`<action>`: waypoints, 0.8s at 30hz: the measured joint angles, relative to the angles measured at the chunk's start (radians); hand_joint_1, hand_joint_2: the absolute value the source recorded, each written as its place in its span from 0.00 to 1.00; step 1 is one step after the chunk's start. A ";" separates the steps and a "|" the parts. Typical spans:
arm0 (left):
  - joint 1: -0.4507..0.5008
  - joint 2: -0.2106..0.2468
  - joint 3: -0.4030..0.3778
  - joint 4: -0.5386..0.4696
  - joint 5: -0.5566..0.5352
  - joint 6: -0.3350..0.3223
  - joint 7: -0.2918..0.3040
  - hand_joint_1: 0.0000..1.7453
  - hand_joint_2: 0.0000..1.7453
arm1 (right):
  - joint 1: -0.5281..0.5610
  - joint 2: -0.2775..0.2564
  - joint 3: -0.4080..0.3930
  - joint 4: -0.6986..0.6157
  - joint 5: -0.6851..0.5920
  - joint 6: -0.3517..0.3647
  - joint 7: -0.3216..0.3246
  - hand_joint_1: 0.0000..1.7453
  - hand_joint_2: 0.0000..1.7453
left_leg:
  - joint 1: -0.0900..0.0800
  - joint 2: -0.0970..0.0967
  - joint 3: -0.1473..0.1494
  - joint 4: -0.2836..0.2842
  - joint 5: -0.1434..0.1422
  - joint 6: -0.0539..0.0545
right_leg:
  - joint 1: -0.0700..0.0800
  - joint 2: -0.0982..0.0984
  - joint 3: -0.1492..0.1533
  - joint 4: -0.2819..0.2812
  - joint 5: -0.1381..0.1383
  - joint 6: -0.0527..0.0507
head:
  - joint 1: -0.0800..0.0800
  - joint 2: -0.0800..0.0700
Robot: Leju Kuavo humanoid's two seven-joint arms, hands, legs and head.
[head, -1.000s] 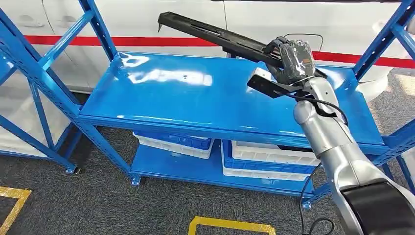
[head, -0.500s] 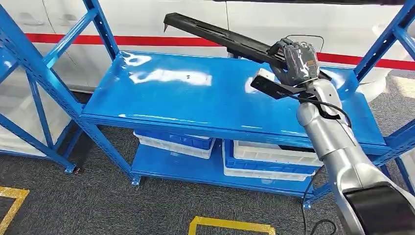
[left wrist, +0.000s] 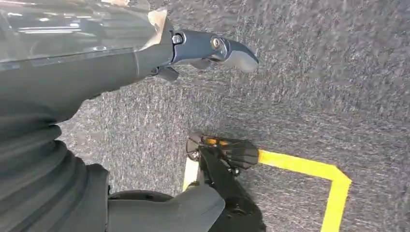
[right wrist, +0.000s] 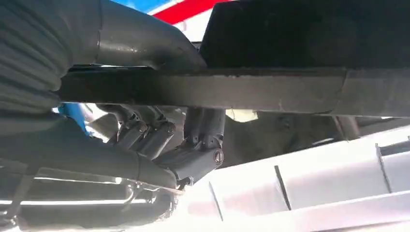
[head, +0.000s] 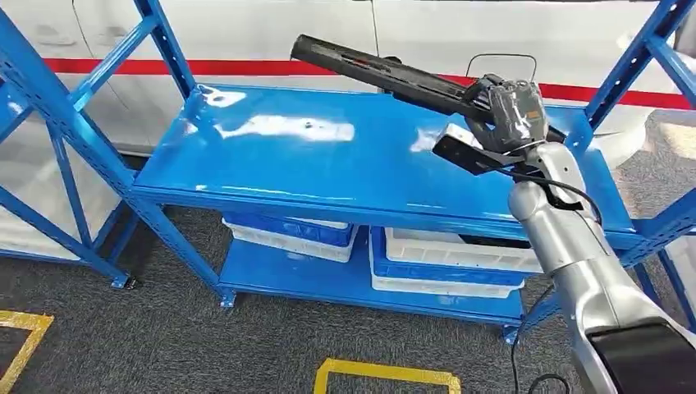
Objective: Take the parts from the cabinet and place them on the table.
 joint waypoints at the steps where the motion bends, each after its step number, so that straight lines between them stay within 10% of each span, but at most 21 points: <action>1: 0.001 -0.001 0.000 0.000 0.000 0.000 0.001 0.00 1.00 | -0.001 0.000 0.000 -0.002 0.000 0.000 0.001 1.00 1.00 | 0.002 0.002 -0.011 0.020 -0.027 -0.005 | 0.001 -0.001 -0.004 0.000 0.005 -0.009 | -0.002 0.000; 4: -0.001 -0.001 0.000 0.000 0.000 0.000 0.001 0.00 1.00 | 0.000 0.000 -0.001 -0.008 0.004 0.000 0.005 1.00 1.00 | 0.004 0.007 -0.088 0.219 -0.159 -0.016 | 0.009 -0.002 -0.023 0.000 0.019 -0.030 | -0.006 0.000; 6: -0.001 -0.001 -0.002 0.000 0.000 -0.003 -0.001 0.00 1.00 | 0.007 0.000 -0.002 -0.008 0.013 0.000 0.008 1.00 1.00 | 0.003 0.007 -0.111 0.301 -0.183 -0.014 | 0.017 -0.003 -0.036 0.001 0.028 -0.038 | -0.006 0.000; 9: -0.002 -0.001 -0.009 0.000 -0.001 -0.006 -0.005 0.00 1.00 | 0.013 0.000 -0.009 -0.015 0.024 0.001 0.012 1.00 1.00 | -0.004 0.006 0.006 0.121 -0.091 0.015 | 0.032 -0.002 -0.053 0.001 0.046 -0.041 | -0.006 0.000; 11: -0.008 0.007 -0.012 0.000 -0.001 -0.007 -0.008 0.00 1.00 | 0.011 -0.002 -0.016 -0.023 0.027 0.002 0.013 1.00 1.00 | -0.014 0.014 0.079 0.004 -0.093 0.040 | 0.034 -0.004 -0.059 -0.001 0.058 -0.033 | -0.001 0.000; 16: -0.010 0.004 -0.014 0.000 0.004 -0.009 -0.012 0.00 1.00 | 0.002 -0.003 -0.019 -0.024 0.035 0.027 0.011 1.00 1.00 | -0.018 0.021 0.067 -0.037 -0.022 0.050 | 0.025 -0.013 -0.070 -0.005 0.073 -0.009 | -0.004 0.000; 20: -0.012 -0.002 -0.014 0.000 0.017 -0.009 -0.014 0.00 1.00 | -0.037 0.011 -0.014 -0.007 0.041 0.030 0.008 1.00 1.00 | -0.017 0.024 0.005 -0.040 0.027 0.052 | 0.015 -0.011 -0.152 0.248 -0.104 -0.017 | 0.000 0.000; 22: -0.012 -0.005 -0.014 0.000 0.017 -0.009 -0.019 0.00 1.00 | -0.040 0.017 -0.011 0.008 0.043 0.027 0.008 1.00 1.00 | -0.011 0.024 -0.023 -0.037 0.047 0.044 | 0.009 -0.011 -0.139 0.297 -0.096 0.009 | 0.001 0.000; 24: -0.012 -0.008 -0.014 0.000 0.015 -0.012 -0.022 0.00 1.00 | -0.042 0.020 -0.010 0.016 0.043 0.024 0.008 1.00 1.00 | -0.001 0.022 -0.056 -0.024 0.064 0.030 | -0.001 -0.012 -0.041 0.178 -0.045 0.045 | 0.002 0.000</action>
